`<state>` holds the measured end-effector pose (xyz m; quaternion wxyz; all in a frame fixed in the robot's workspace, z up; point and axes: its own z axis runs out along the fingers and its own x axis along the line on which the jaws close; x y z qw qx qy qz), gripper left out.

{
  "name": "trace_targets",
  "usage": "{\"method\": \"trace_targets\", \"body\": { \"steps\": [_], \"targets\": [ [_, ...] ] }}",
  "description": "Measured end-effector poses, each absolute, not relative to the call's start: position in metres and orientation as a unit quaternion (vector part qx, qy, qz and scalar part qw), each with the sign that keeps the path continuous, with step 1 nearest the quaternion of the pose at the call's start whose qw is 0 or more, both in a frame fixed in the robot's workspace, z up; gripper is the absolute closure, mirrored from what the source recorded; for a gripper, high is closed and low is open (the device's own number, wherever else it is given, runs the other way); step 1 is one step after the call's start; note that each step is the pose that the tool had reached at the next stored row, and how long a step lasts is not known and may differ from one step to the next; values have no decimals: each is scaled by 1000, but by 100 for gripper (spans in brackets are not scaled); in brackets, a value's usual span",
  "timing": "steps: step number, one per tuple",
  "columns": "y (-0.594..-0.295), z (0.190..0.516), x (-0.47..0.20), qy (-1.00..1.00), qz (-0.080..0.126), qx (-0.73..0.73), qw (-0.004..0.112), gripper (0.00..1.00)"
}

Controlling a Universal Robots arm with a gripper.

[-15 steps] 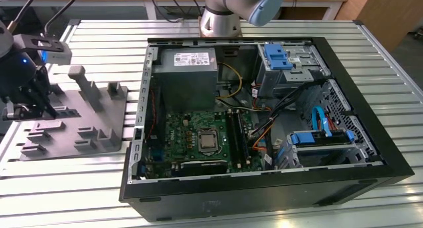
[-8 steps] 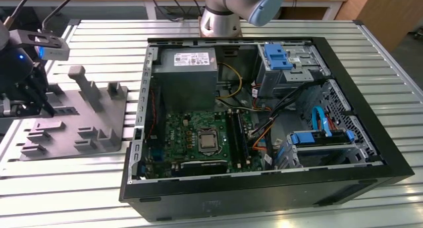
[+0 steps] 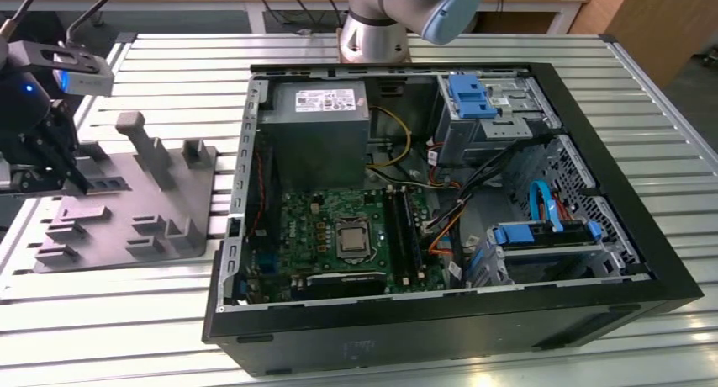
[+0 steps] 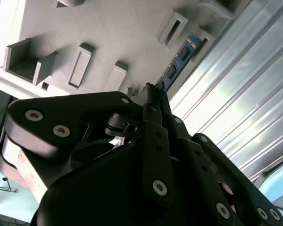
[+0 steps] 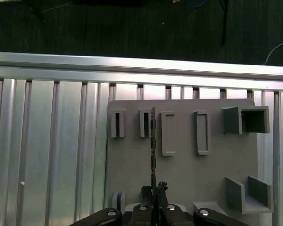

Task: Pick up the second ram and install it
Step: 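Pick up the second ram and move it above second insertion slot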

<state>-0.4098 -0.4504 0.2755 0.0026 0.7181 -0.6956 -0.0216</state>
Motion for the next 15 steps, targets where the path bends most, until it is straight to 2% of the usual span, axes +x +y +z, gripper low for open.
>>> {"method": "trace_targets", "body": {
  "steps": [15],
  "targets": [
    [-450,292,-410,-696,-22,718,2,86]
  ]
}}
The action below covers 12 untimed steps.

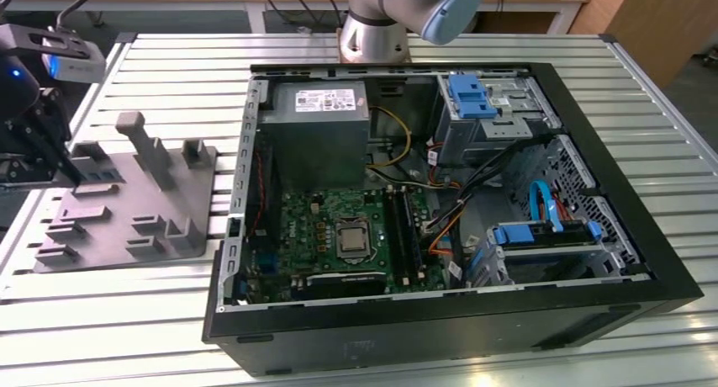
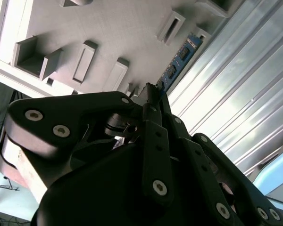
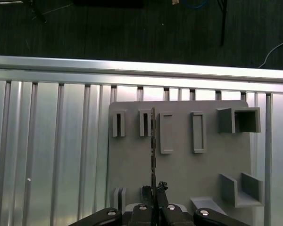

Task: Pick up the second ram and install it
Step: 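Pick up the second ram and move it above second insertion slot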

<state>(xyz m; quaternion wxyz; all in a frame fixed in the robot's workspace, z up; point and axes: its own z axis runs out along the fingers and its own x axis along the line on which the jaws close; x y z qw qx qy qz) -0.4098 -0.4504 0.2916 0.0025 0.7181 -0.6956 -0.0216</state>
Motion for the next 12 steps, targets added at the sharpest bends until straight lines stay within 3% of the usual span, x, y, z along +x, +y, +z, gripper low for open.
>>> {"method": "trace_targets", "body": {
  "steps": [12],
  "targets": [
    [-450,303,-410,-696,-22,718,3,86]
  ]
}}
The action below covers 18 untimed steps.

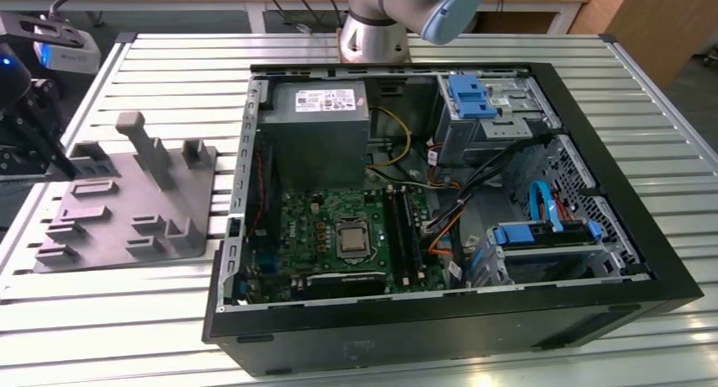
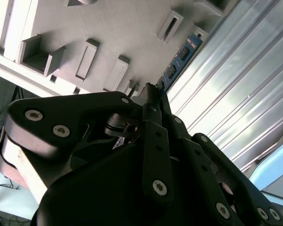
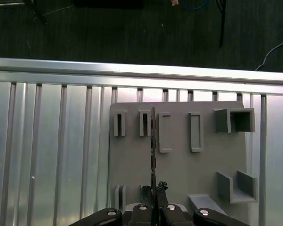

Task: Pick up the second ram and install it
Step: 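Pick up the second ram and move it above second insertion slot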

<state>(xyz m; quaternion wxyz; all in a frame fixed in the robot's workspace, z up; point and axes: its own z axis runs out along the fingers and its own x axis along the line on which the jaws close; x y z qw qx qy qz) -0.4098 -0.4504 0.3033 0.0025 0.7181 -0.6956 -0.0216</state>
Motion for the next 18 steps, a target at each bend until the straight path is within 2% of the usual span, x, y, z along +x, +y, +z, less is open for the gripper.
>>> {"method": "trace_targets", "body": {
  "steps": [18],
  "targets": [
    [-450,321,-410,-696,-22,718,2,86]
  ]
}}
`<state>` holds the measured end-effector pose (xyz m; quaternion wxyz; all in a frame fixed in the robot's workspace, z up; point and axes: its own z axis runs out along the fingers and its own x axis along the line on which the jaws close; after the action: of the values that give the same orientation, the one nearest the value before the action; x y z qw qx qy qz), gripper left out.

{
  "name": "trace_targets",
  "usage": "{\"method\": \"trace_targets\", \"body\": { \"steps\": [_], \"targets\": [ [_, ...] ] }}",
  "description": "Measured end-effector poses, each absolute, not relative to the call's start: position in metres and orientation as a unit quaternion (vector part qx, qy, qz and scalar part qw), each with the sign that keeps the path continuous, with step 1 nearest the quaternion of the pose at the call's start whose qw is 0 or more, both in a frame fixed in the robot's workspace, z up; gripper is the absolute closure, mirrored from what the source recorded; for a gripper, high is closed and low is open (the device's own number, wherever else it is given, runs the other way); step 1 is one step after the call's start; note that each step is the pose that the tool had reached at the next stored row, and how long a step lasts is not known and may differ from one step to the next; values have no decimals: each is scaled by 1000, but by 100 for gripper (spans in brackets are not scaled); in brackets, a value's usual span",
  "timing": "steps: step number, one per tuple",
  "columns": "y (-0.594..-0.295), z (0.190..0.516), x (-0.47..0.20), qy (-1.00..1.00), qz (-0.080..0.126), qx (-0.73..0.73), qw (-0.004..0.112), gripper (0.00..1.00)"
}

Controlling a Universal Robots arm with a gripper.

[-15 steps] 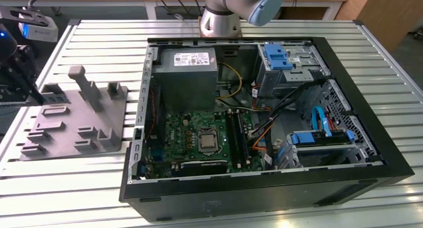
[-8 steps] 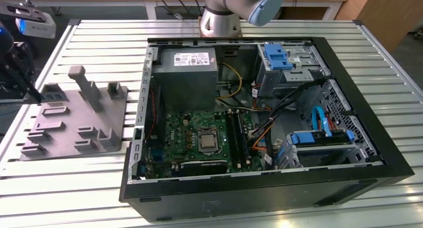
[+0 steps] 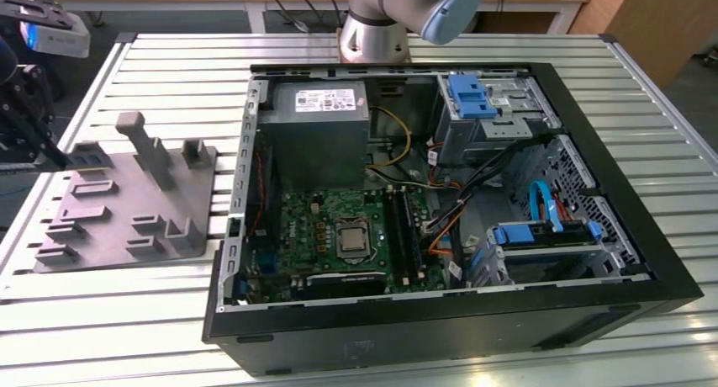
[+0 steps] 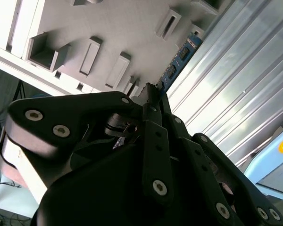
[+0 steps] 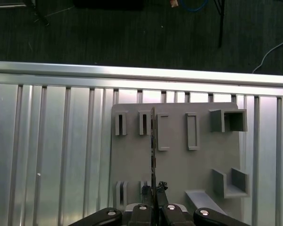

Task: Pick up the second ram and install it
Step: 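Pick up the second ram and move it above second insertion slot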

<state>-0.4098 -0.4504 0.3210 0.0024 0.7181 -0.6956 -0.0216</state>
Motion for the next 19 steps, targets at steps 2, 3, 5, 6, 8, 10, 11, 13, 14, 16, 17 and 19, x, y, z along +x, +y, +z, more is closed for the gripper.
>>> {"method": "trace_targets", "body": {
  "steps": [2,3,5,6,8,10,11,13,14,16,17,19],
  "targets": [
    [-450,323,-410,-696,-22,718,2,86],
    [-450,324,-410,-696,-22,718,2,86],
    [-450,327,-410,-696,-22,718,2,86],
    [-450,328,-410,-696,-22,718,2,86],
    [-450,330,-410,-696,-22,718,2,86],
    [-450,332,-410,-696,-22,718,2,86],
    [-450,333,-410,-696,-22,718,2,86],
    [-450,335,-410,-696,-22,718,2,86],
    [-450,336,-410,-696,-22,718,2,86],
    [-450,338,-410,-696,-22,718,2,86],
    [-450,339,-410,-696,-22,718,2,86],
    [-450,340,-410,-696,-22,718,2,86]
  ]
}}
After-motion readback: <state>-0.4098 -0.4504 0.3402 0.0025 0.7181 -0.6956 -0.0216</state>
